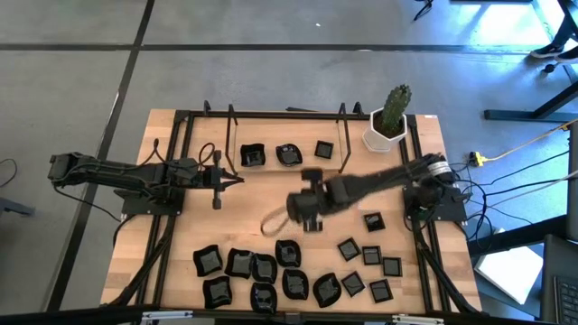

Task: Pick & Place Mini shaped plates
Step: Stack the black leaf-shaped plate on top of the black leaf-shaped plate on the shelf

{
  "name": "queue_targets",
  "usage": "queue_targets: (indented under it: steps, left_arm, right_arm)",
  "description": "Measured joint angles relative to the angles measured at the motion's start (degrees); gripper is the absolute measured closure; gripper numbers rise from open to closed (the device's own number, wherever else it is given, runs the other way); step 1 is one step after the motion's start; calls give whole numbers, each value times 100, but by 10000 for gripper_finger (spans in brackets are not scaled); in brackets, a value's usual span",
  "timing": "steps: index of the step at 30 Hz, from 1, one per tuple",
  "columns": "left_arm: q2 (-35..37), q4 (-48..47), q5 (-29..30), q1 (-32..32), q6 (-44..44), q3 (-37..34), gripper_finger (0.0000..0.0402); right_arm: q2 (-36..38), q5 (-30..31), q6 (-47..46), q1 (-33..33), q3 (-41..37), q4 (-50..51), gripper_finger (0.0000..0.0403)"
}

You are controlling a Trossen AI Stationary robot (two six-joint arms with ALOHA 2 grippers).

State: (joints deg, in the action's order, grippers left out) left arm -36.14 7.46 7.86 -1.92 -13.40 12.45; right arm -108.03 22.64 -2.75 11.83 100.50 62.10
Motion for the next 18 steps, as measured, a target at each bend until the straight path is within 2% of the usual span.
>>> queue_targets:
  steps: [9, 13, 18]
  left_arm:
    - [0, 2, 9, -1, -76, 0, 394]
    - [0, 13, 114, -1, -208, 0, 396]
    - [2, 102, 210, -3, -222, 0, 397]
  right_arm:
    - [0, -1387, 2066, -1944, 242, -797, 400]
    - [-25, -1665, 2303, -2542, 242, -1118, 400]
    - [-211, -1755, 2420, -2945, 244, -1119, 400]
